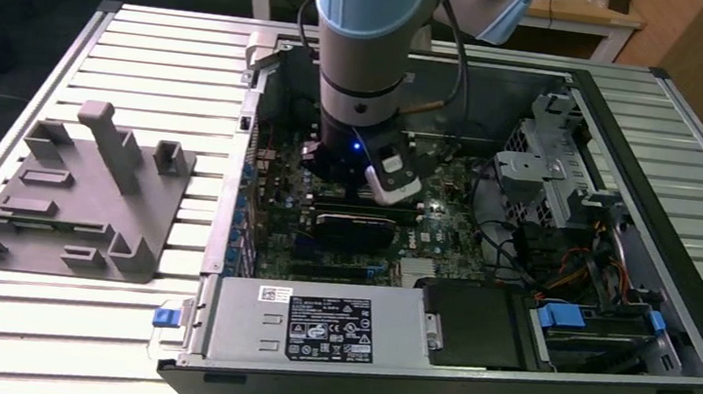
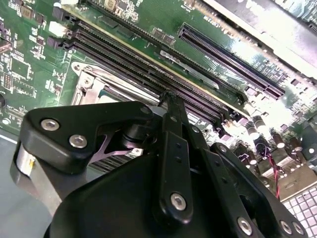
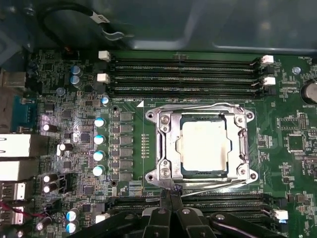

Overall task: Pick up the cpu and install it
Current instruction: 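Install the second cpu locking lever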

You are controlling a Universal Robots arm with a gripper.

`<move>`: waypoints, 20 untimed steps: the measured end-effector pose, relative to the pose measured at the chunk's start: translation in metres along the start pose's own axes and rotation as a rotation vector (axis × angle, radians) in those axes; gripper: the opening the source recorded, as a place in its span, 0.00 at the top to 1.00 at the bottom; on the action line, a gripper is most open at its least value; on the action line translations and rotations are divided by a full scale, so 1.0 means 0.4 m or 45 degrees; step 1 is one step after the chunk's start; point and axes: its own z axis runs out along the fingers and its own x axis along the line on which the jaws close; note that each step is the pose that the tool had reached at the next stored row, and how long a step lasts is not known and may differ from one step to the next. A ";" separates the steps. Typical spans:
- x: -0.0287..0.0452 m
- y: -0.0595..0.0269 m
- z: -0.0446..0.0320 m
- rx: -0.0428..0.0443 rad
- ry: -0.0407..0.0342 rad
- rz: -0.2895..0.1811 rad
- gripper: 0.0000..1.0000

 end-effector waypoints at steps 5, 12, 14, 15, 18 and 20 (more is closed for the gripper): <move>0.000 -0.010 0.000 -0.025 -0.0008 0.010 0.89; 0.002 -0.021 0.000 -0.088 0.0002 0.015 0.89; 0.004 -0.024 -0.001 -0.097 0.0003 0.016 0.89; 0.005 -0.026 -0.001 -0.098 0.0002 0.016 0.89; 0.006 -0.033 -0.002 -0.101 0.0003 0.016 0.89; 0.006 -0.039 -0.003 -0.102 0.0005 0.016 0.89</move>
